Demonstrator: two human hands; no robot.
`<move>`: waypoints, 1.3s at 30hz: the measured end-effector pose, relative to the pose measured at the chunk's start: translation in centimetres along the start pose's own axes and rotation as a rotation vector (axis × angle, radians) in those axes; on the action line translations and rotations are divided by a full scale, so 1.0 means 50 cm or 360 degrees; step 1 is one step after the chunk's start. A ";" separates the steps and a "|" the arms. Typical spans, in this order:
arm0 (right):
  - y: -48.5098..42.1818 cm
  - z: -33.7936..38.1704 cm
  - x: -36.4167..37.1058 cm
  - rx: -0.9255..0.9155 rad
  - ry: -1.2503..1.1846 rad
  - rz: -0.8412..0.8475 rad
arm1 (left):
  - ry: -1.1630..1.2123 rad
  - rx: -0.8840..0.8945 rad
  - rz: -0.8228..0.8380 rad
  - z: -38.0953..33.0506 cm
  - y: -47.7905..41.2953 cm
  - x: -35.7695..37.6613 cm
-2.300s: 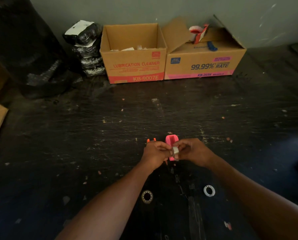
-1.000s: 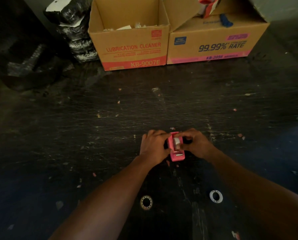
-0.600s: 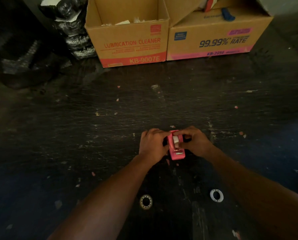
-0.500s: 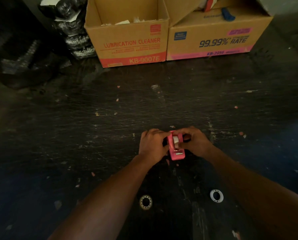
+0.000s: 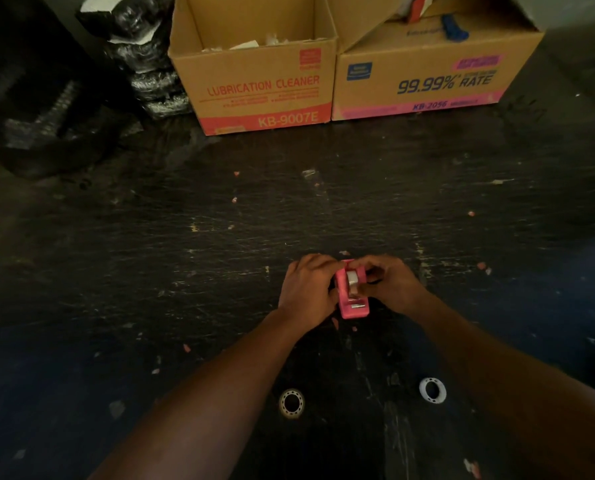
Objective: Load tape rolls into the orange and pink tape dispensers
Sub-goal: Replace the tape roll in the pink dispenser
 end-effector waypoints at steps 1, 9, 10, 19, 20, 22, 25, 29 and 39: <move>0.004 0.001 0.000 0.0005 -0.0042 -0.0038 | 0.0012 0.0017 0.0016 0.000 0.001 0.001; 0.016 -0.006 -0.006 0.0069 -0.0114 -0.0191 | -0.0063 0.0060 0.0099 0.008 -0.004 0.006; 0.019 -0.007 -0.005 0.0080 -0.0105 -0.0199 | -0.0073 0.0069 0.0107 0.008 -0.004 0.008; 0.059 -0.014 0.016 0.0360 -0.0185 -0.0513 | -0.0101 0.0104 0.0095 0.012 -0.009 0.015; 0.068 -0.017 0.021 0.0403 -0.0181 -0.0532 | -0.0098 0.0106 0.0089 0.011 -0.009 0.015; 0.083 -0.026 0.032 0.0479 -0.0153 -0.0513 | -0.0093 0.0107 0.0083 0.009 -0.010 0.016; 0.095 -0.041 0.041 0.0555 -0.0114 -0.0492 | -0.0097 0.0097 0.0089 0.008 -0.011 0.019; 0.098 -0.036 0.057 0.0596 -0.0232 -0.0476 | -0.0089 0.0091 0.0080 0.009 -0.009 0.021; 0.096 -0.024 0.073 0.0772 -0.0543 -0.0547 | -0.0072 0.0076 0.0066 0.009 -0.004 0.021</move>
Point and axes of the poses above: each hand's wrist, its own y-axis away from the middle knuckle, its own x-axis out of the palm, z = x × y, the point moved 5 cm from there along -y, towards the middle knuckle, and after that the axes turned 14 degrees about -x, right-handed, at the moved point
